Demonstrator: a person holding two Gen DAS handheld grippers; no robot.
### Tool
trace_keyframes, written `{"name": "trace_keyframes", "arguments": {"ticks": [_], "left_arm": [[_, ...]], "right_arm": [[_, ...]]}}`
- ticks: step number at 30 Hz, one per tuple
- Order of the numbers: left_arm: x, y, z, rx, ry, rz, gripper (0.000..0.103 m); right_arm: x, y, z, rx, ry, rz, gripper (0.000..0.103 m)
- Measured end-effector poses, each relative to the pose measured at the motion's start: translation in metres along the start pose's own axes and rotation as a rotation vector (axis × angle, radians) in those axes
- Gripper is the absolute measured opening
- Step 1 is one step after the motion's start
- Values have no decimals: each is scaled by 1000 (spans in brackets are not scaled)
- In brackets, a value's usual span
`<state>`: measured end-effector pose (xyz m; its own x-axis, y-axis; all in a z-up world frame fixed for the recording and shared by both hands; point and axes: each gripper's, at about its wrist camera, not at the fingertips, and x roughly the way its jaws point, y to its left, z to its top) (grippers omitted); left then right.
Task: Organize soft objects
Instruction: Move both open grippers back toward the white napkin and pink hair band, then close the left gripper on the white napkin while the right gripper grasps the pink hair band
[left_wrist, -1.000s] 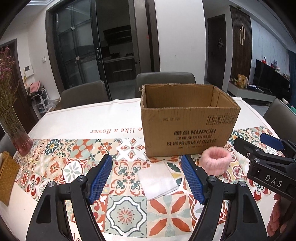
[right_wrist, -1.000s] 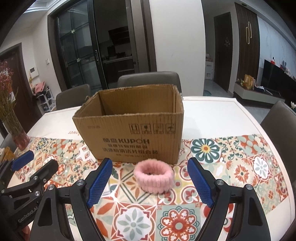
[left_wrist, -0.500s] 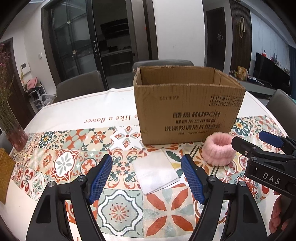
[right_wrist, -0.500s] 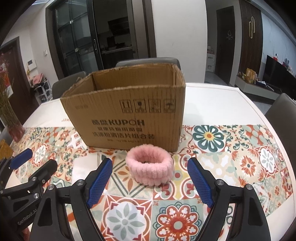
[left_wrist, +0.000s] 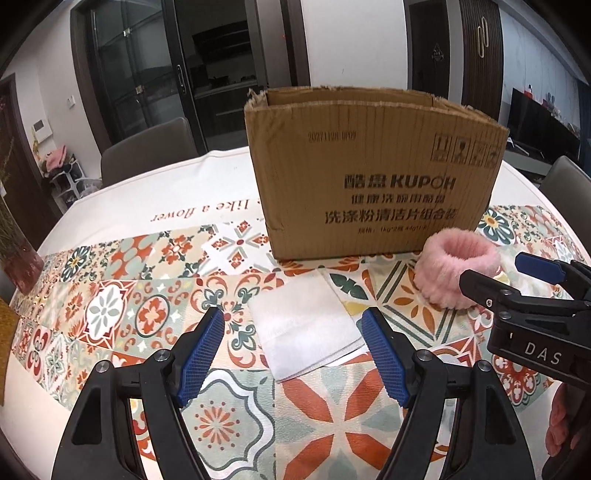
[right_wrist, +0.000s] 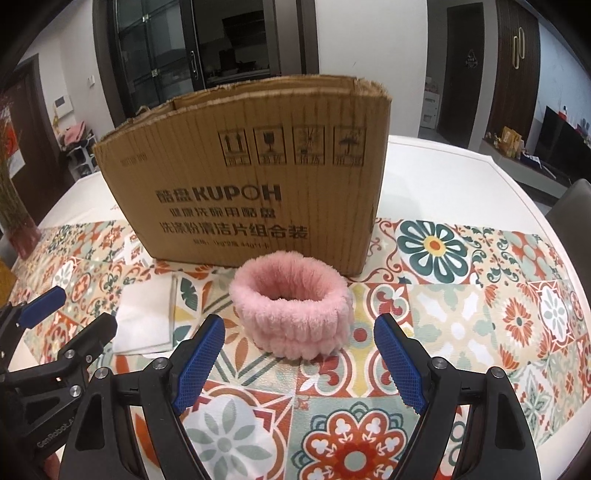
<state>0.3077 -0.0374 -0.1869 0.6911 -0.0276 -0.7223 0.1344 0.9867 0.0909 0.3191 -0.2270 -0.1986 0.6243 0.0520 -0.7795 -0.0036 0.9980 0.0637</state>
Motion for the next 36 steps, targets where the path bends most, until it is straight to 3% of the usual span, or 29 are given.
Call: {"name": "trace_keyframes", "arguments": {"ticks": [27,33,36], "left_arm": [[68,-1,-5,-3,106,-26,75],[70,-1,-4,-17,103,-51,60],[71,-1,-5,-21,102,-78,48]], "right_arm": [[39,1,4,-35,36,-1,84],[43,1,5,-24,37,13,82],[43,3,4,-25,34,19,73]]}}
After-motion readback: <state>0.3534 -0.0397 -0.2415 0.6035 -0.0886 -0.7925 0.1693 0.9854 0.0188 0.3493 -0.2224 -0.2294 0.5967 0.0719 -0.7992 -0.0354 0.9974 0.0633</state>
